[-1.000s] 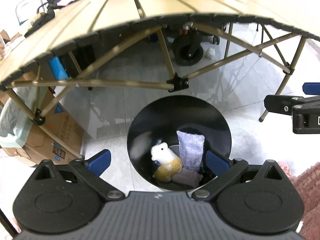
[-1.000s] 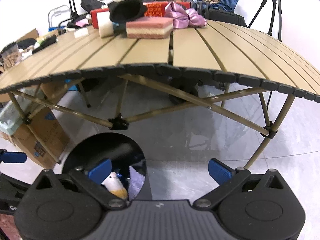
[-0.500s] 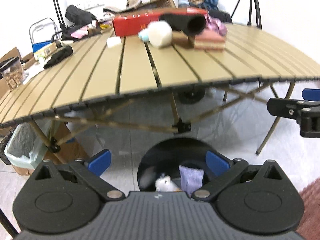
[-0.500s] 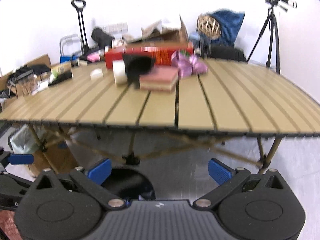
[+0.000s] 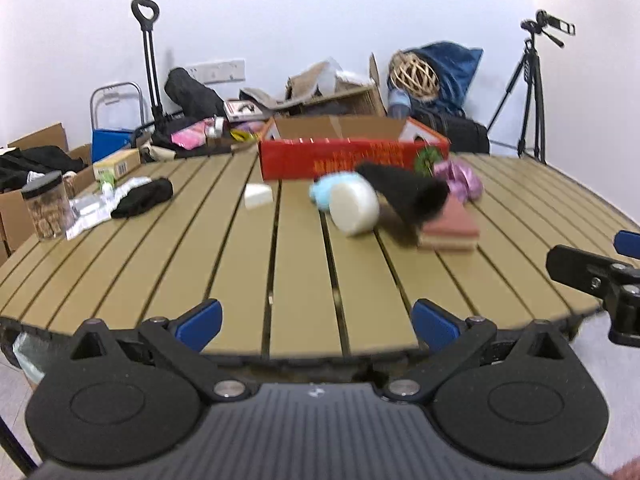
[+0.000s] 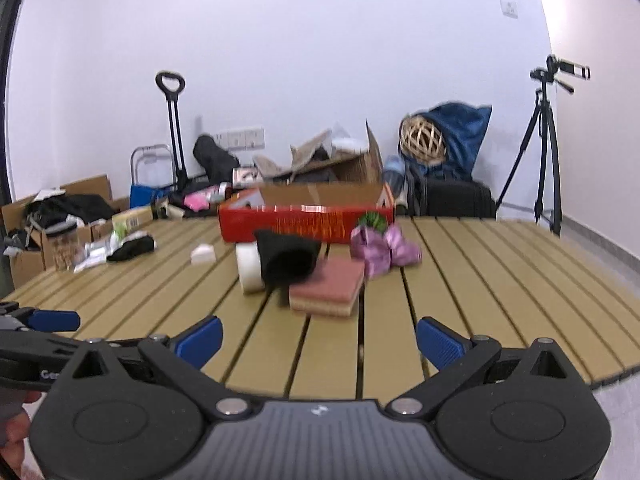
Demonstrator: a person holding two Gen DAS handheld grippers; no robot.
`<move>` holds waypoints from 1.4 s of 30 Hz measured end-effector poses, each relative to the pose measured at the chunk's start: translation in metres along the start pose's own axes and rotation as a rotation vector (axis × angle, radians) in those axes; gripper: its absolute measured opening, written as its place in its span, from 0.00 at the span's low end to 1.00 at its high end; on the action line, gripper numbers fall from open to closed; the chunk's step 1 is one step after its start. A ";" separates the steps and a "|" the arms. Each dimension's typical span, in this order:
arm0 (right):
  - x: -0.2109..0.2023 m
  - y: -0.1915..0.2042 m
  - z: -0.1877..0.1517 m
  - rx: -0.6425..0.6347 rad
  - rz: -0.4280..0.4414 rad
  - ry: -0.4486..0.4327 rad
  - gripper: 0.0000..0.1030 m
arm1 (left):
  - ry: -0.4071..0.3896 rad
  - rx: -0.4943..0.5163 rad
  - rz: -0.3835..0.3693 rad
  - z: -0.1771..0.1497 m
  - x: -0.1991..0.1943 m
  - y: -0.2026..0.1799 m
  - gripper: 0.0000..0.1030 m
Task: Collect trash
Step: 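Raise both grippers from the bin back toward the table, then move the right gripper to the pink sponge block while the left gripper nears the white foam roll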
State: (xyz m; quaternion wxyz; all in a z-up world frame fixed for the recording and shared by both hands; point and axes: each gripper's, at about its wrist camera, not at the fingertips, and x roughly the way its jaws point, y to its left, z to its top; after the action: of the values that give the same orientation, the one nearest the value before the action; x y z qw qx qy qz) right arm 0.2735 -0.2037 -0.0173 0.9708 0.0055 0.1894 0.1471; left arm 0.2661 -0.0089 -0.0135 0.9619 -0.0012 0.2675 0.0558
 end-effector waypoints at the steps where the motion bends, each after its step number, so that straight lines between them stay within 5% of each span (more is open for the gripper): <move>1: 0.001 0.000 0.004 -0.001 -0.002 -0.012 1.00 | -0.009 -0.005 0.002 0.004 0.002 0.000 1.00; 13: 0.044 0.006 0.028 -0.043 0.003 -0.090 1.00 | -0.084 -0.028 0.043 0.034 0.034 0.013 1.00; 27: 0.149 0.004 0.011 -0.019 -0.083 0.109 1.00 | -0.058 -0.082 0.047 0.040 0.081 0.027 1.00; 34: 0.180 0.017 0.007 -0.023 -0.127 0.121 0.99 | -0.034 -0.098 0.076 0.034 0.092 0.036 1.00; 42: 0.199 0.027 0.008 -0.057 -0.145 0.164 0.82 | -0.028 -0.123 0.091 0.033 0.092 0.051 1.00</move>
State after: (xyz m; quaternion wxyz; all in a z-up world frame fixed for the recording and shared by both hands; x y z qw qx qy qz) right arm 0.4449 -0.1203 -0.0810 0.9599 -0.0482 0.2639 0.0816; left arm 0.3561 0.0523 -0.0314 0.9602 -0.0476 0.2498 0.1158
